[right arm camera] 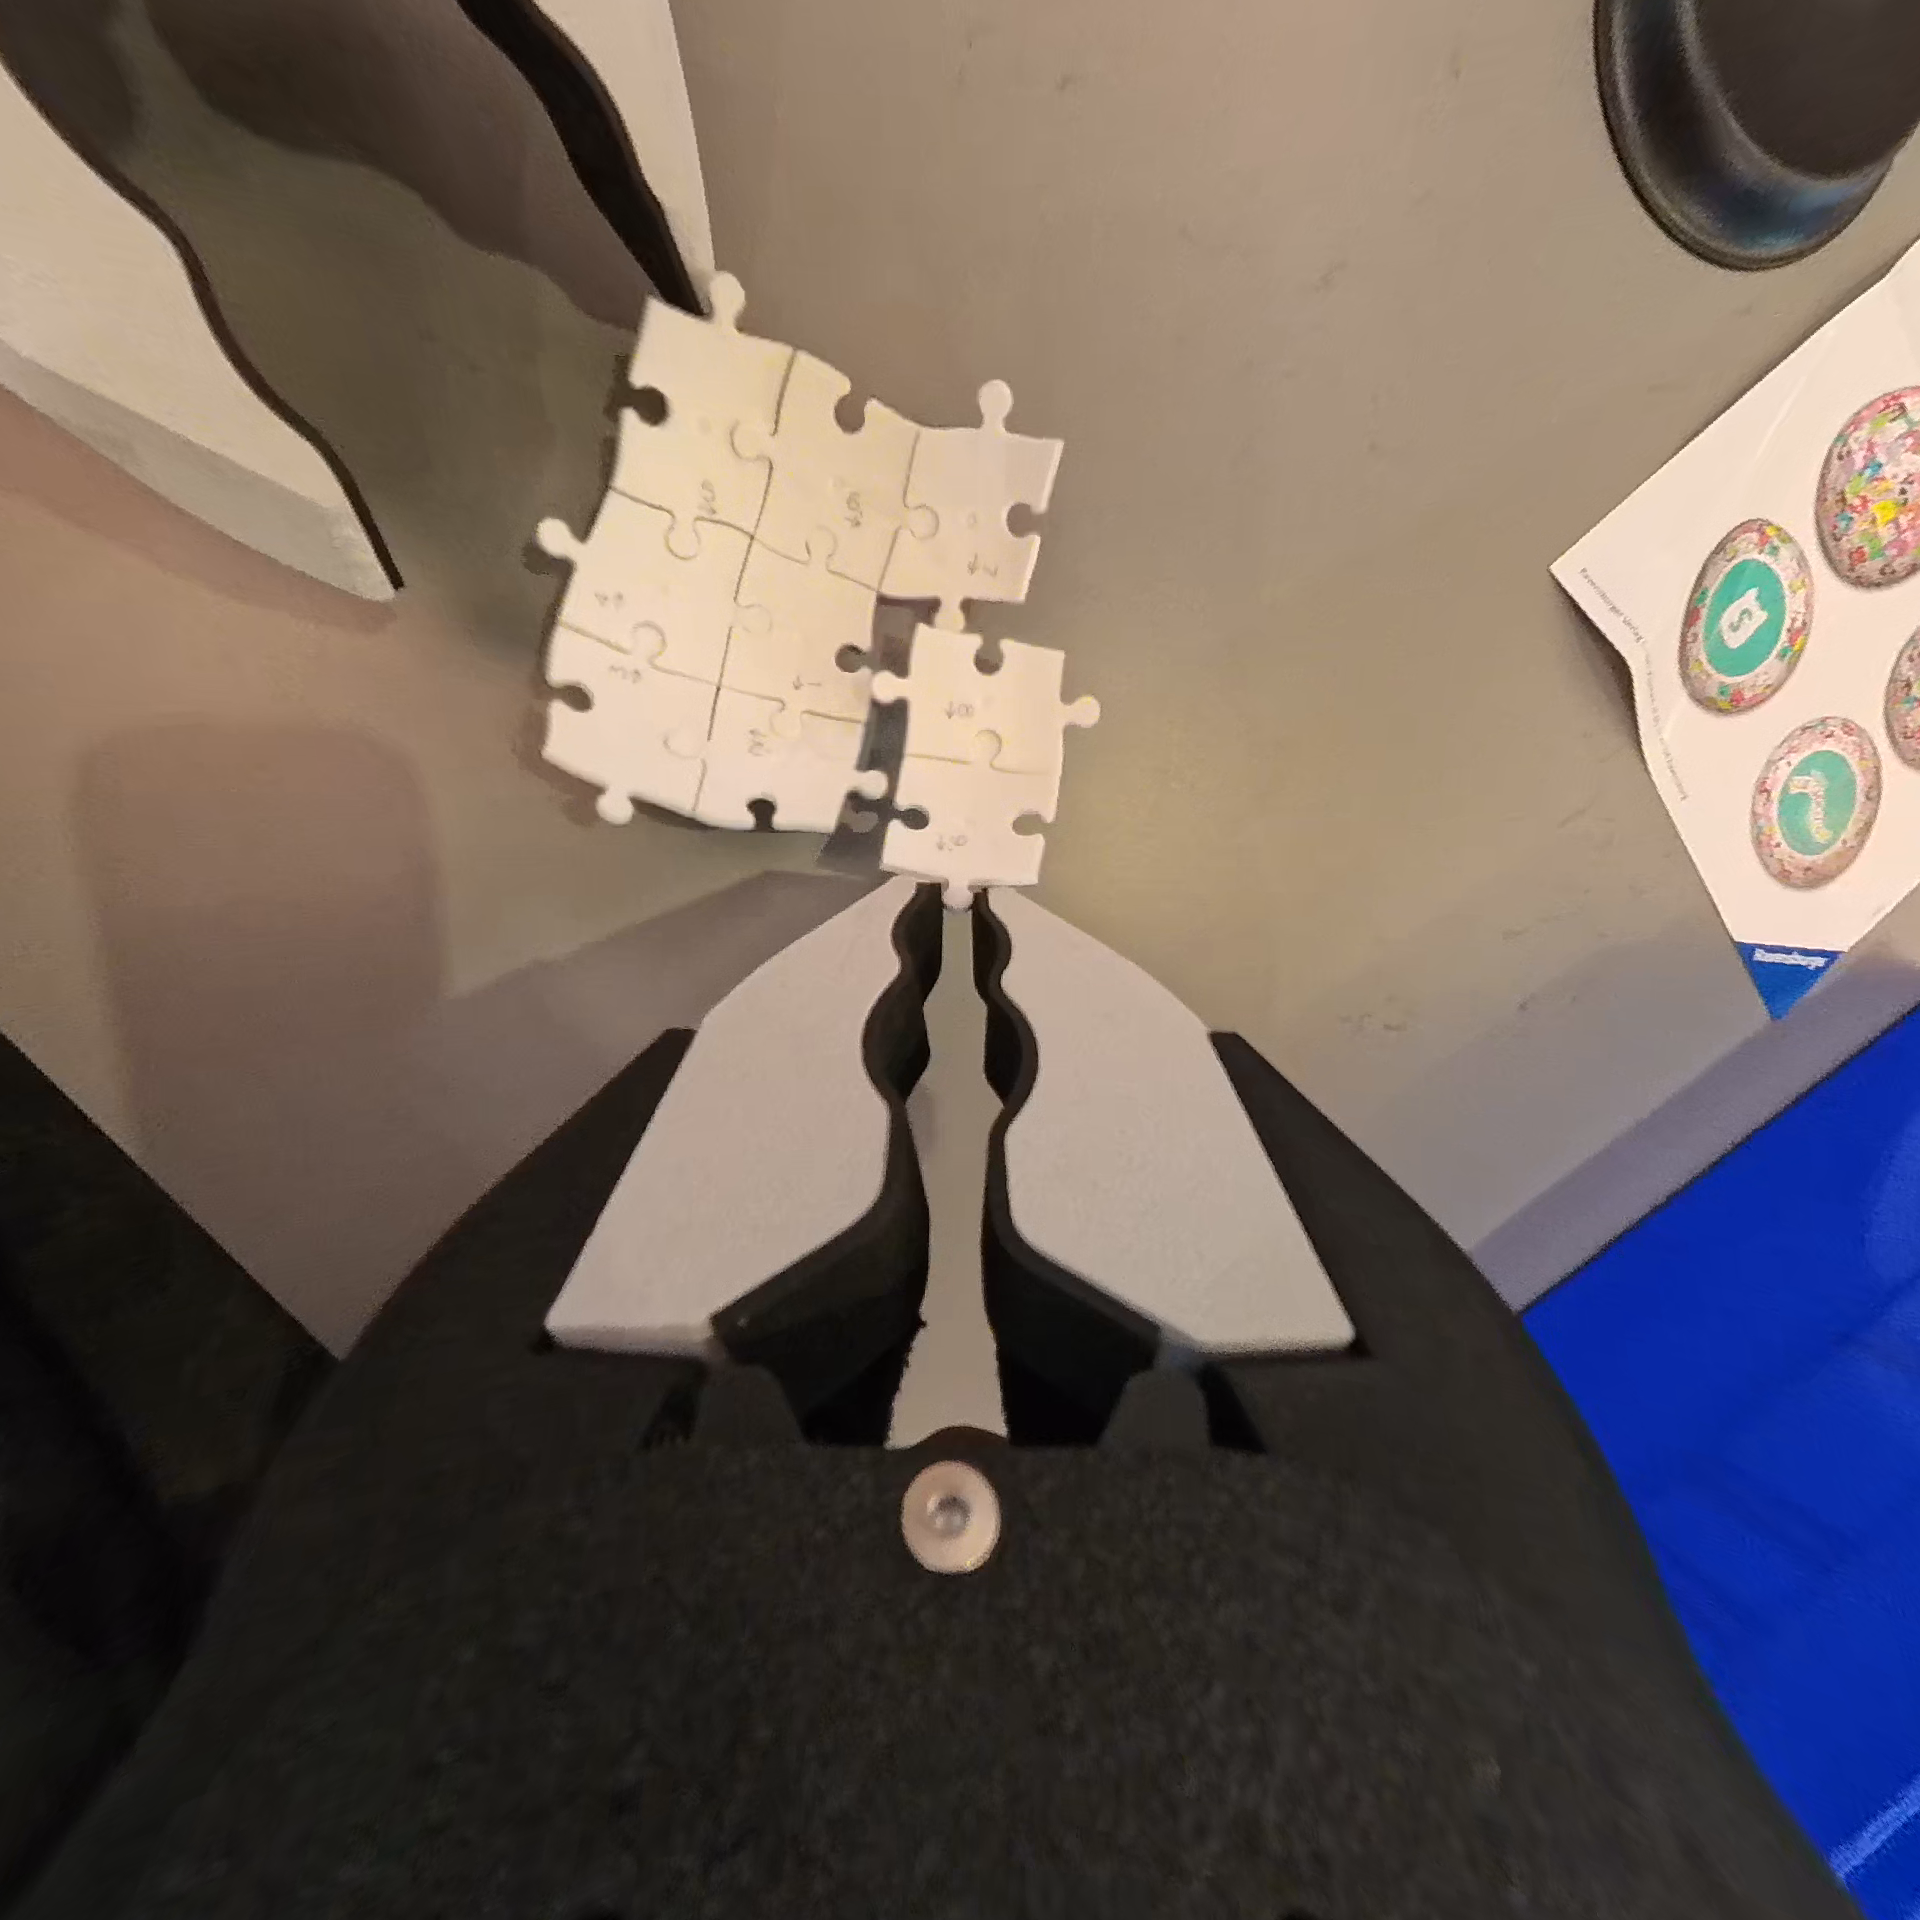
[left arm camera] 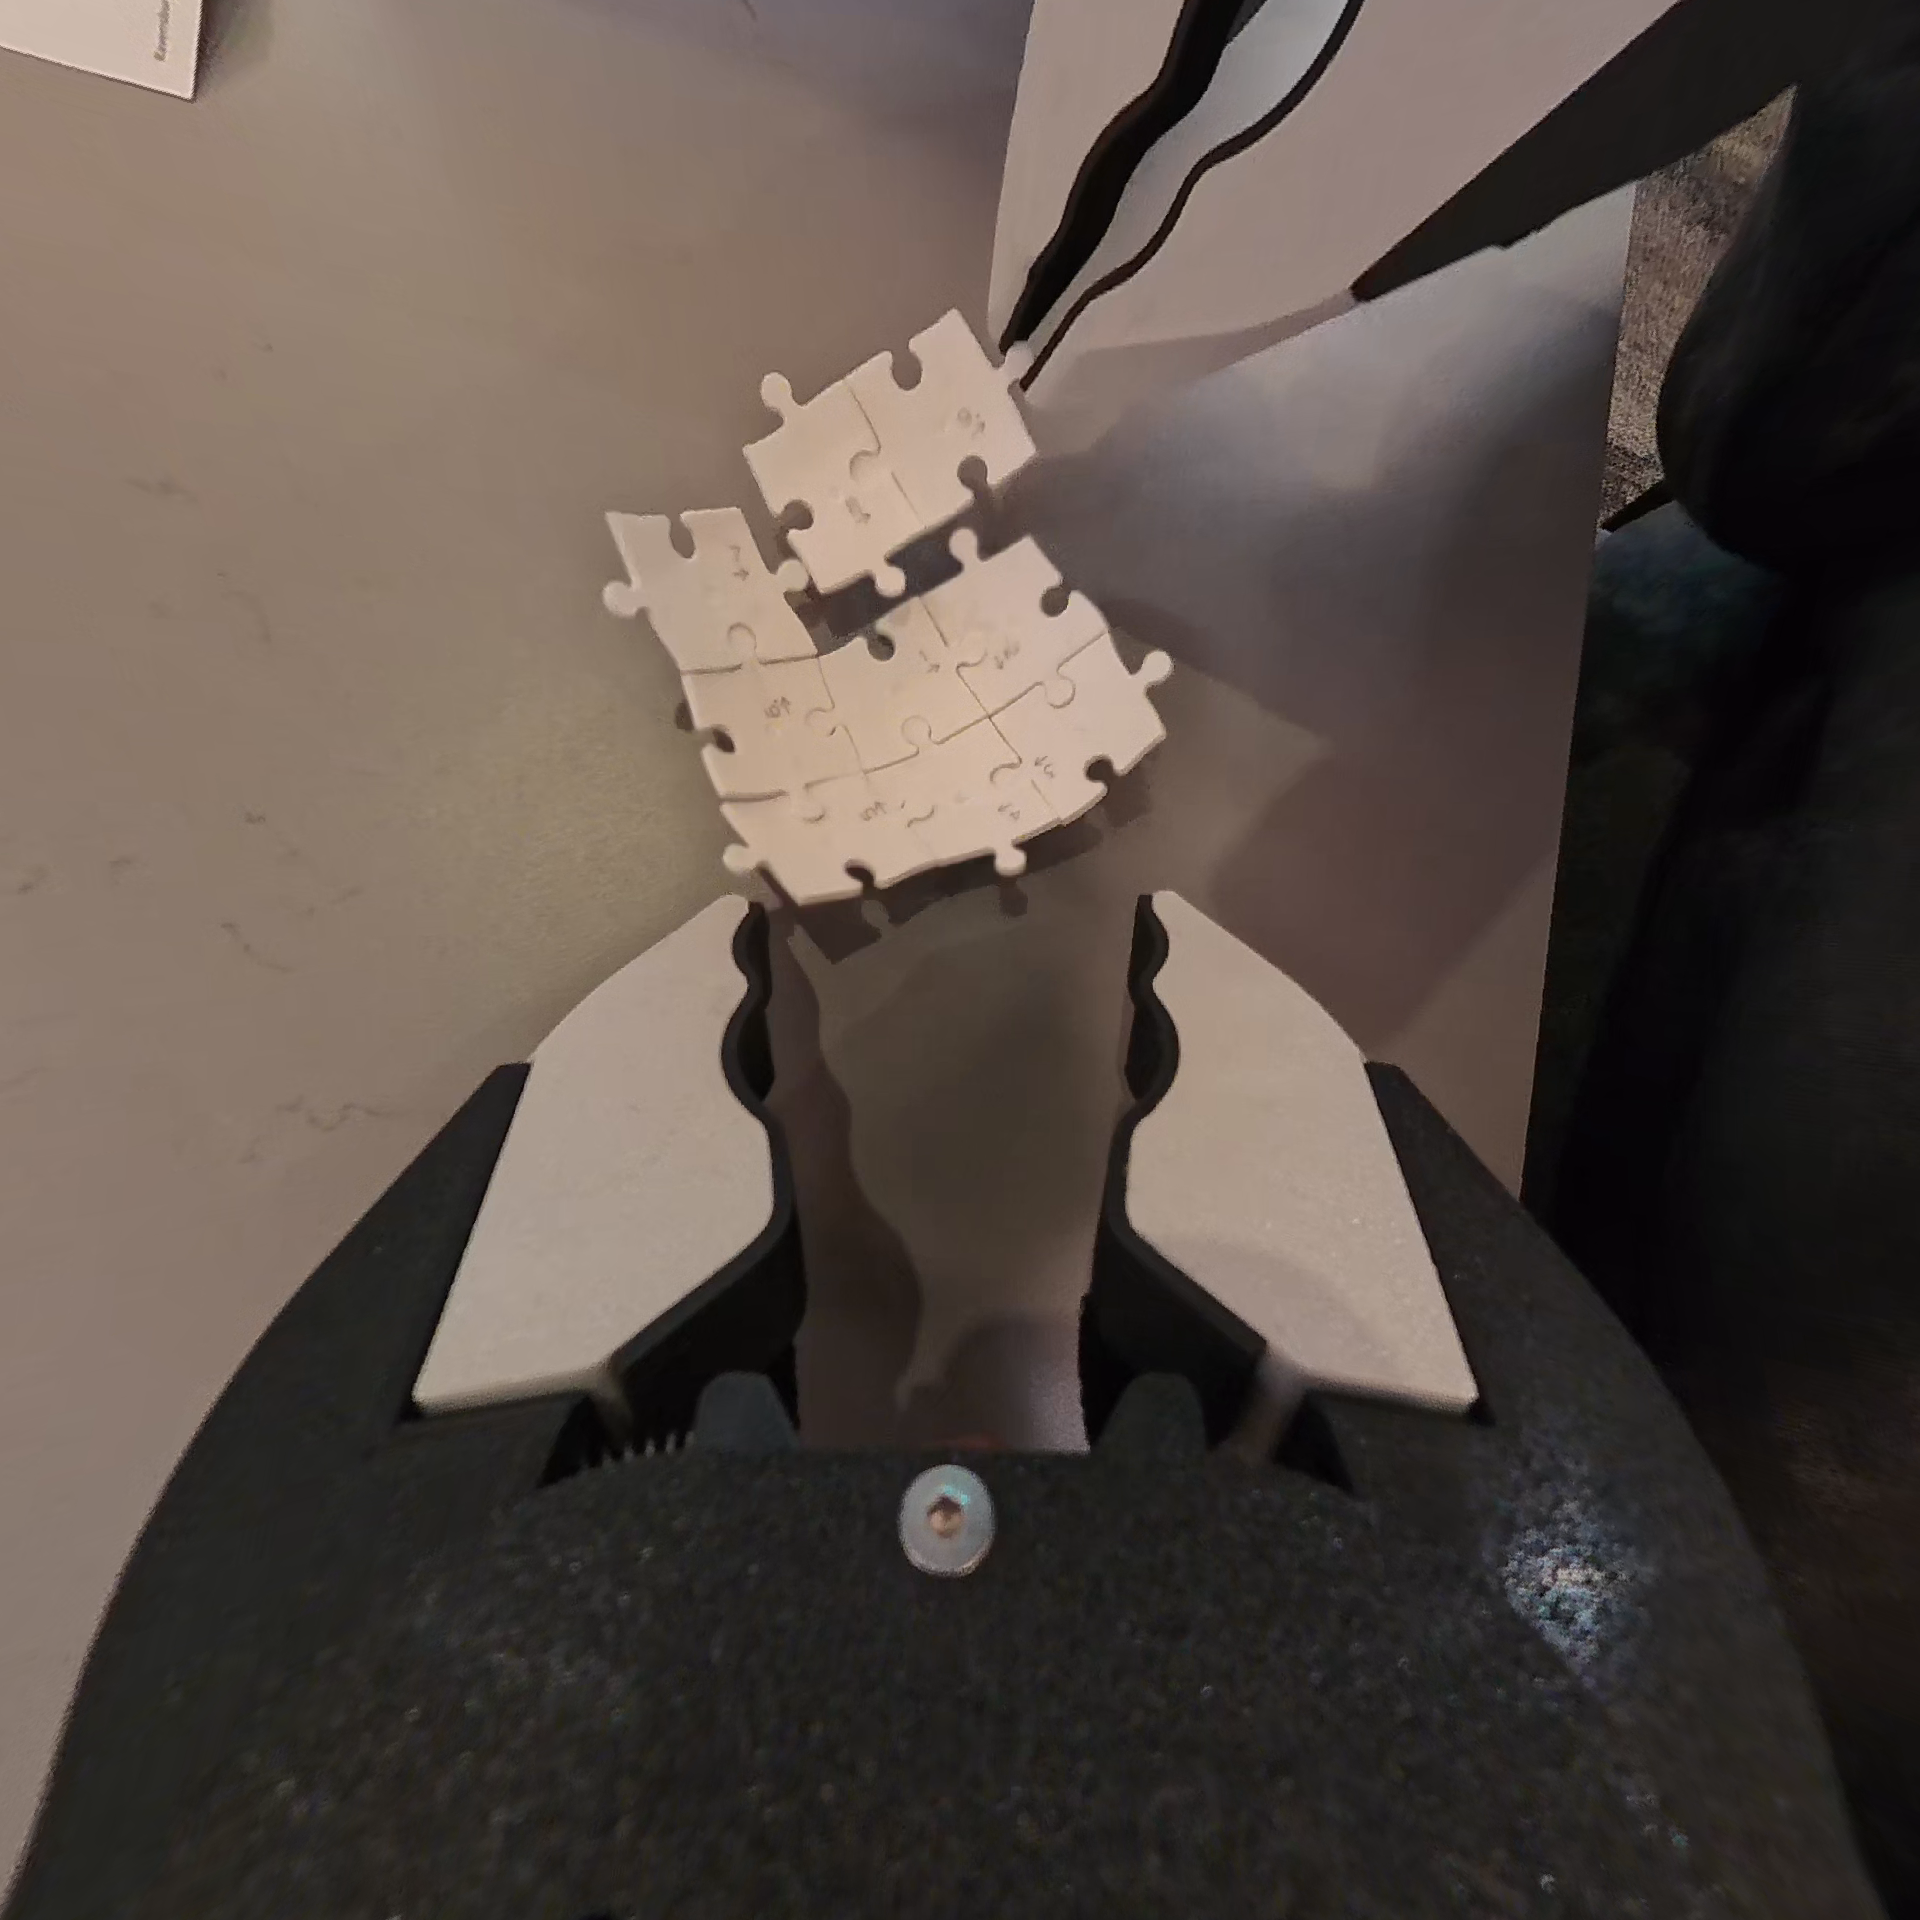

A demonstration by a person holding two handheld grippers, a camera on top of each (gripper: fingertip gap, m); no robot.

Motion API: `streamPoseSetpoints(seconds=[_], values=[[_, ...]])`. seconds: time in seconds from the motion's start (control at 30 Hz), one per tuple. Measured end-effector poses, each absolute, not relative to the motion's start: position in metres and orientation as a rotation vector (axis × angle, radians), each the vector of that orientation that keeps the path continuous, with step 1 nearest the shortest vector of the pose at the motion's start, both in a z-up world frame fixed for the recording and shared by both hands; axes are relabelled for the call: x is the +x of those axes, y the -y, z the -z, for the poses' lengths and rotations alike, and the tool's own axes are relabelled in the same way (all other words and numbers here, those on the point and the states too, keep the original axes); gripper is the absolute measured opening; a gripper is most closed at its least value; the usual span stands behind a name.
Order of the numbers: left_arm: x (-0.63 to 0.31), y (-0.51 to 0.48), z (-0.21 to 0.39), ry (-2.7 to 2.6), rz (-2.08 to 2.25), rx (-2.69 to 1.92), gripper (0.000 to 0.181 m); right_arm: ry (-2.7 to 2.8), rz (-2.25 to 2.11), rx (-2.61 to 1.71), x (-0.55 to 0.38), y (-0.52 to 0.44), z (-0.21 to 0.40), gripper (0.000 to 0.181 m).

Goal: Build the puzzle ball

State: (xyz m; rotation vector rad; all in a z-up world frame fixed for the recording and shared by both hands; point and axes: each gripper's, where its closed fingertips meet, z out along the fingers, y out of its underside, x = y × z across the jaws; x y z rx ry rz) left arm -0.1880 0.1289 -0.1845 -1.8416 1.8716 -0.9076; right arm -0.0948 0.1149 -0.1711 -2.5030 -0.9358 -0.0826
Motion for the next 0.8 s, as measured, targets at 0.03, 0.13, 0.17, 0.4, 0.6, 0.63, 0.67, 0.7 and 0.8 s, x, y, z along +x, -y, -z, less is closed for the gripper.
streamPoseSetpoints(seconds=[0.03, 0.13, 0.17, 0.4, 0.6, 0.63, 0.67, 0.7, 0.8], values=[[-0.188, -0.129, 0.184, -1.872, 0.909, -1.842, 0.066, 0.938, 0.084, -2.502, -0.094, -0.115, 0.171, 0.005], [-0.188, -0.128, 0.184, -1.873, 0.908, -1.841, 0.066, 0.934, 0.081, -2.496, -0.095, -0.115, 0.167, 0.005], [-0.188, -0.128, 0.185, -1.874, 0.909, -1.842, 0.066, 0.934, 0.087, -2.491, -0.095, -0.116, 0.166, 0.005], [-0.187, -0.127, 0.185, -1.878, 0.91, -1.841, 0.066, 0.963, 0.102, -2.477, -0.103, -0.117, 0.166, 0.005], [-0.187, -0.127, 0.184, -1.876, 0.915, -1.838, 0.066, 0.966, 0.103, -2.497, -0.107, -0.116, 0.172, 0.006], [-0.187, -0.127, 0.184, -1.877, 0.915, -1.838, 0.066, 0.969, 0.117, -2.506, -0.105, -0.116, 0.173, 0.006], [-0.187, -0.127, 0.184, -1.878, 0.915, -1.838, 0.066, 0.975, 0.123, -2.514, -0.104, -0.115, 0.174, 0.006], [-0.187, -0.126, 0.184, -1.88, 0.915, -1.837, 0.066, 0.979, 0.122, -2.514, -0.103, -0.116, 0.175, 0.006], [-0.187, -0.126, 0.184, -1.88, 0.915, -1.835, 0.066, 0.991, 0.134, -2.518, -0.103, -0.116, 0.177, 0.006]])
